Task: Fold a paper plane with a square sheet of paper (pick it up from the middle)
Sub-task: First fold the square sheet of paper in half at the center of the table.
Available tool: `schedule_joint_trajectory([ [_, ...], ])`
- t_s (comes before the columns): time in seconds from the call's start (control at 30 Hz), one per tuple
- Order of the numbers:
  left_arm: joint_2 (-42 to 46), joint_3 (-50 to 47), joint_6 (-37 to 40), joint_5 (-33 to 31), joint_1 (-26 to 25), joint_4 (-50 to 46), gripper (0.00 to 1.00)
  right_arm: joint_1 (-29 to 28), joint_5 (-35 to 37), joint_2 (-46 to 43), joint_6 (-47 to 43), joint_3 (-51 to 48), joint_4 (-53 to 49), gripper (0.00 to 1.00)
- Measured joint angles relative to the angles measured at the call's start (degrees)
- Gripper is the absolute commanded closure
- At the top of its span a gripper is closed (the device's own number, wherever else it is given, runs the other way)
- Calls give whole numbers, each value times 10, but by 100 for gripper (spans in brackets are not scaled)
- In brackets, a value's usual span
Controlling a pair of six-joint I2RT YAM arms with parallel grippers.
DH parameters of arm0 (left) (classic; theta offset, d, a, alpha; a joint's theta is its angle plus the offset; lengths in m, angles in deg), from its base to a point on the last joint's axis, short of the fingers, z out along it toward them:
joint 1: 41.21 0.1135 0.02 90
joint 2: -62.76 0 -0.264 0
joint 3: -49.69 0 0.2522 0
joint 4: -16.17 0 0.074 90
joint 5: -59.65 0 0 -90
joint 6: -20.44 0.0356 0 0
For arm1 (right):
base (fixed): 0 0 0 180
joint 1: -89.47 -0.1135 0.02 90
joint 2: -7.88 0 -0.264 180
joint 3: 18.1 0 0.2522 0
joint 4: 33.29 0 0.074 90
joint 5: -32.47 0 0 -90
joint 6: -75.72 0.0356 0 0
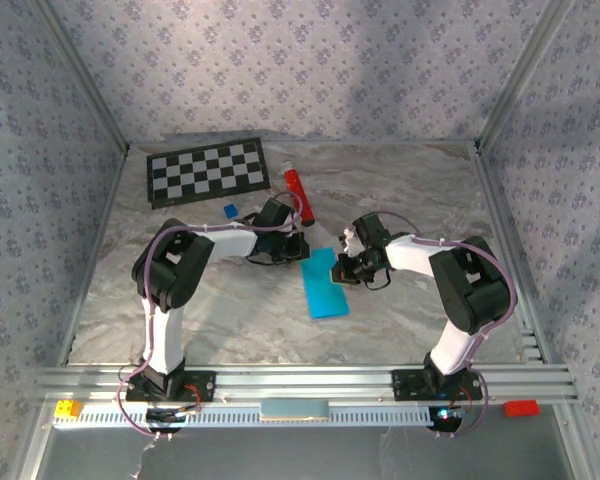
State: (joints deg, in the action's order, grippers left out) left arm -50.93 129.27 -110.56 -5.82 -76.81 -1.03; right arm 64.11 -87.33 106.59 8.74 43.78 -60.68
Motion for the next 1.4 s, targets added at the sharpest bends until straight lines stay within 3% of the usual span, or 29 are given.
schedule_joint_trajectory([
  [0.6,2,-27,-16,16,23,48,92,0,0,-2,0,-3,4,100],
  [1.0,10,-26,-21,-19,34,45,92,0,0,-4,0,-7,10,100],
  [1.2,53,-26,-19,-74,34,6,92,0,0,-5,0,-9,12,100],
  [1.4,100,-25,-12,-67,14,5,92,0,0,-5,-1,-9,12,100],
])
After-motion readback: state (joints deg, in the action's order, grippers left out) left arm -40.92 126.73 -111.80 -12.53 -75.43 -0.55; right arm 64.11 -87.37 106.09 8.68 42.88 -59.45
